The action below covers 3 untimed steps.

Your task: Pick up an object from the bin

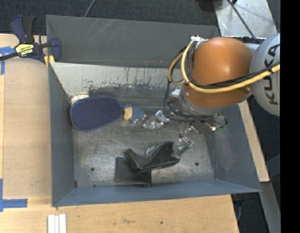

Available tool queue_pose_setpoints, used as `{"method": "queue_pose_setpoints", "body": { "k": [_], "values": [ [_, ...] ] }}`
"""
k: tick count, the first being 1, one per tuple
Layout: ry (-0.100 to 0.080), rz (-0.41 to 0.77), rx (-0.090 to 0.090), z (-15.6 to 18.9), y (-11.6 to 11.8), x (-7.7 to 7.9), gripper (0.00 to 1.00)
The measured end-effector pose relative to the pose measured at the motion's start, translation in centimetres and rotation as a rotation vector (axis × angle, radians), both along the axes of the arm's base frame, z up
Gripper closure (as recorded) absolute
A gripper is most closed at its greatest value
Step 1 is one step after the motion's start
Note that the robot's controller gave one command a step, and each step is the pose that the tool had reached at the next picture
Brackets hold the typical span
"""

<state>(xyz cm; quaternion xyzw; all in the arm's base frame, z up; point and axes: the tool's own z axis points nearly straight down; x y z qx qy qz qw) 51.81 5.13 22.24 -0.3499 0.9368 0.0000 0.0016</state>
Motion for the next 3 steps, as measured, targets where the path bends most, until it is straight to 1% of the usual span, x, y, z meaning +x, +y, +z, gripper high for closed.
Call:
{"method": "queue_pose_setpoints", "body": {
  "k": [1,2,3],
  "values": [
    [0.024,0.215,-0.007,-11.8,-0.5,0.3,0.0],
    [0.028,0.213,-0.015,-11.7,-0.9,0.3,1.0],
    [-0.003,0.146,-0.002,1.1,-3.4,0.3,1.0]
  ]
}}
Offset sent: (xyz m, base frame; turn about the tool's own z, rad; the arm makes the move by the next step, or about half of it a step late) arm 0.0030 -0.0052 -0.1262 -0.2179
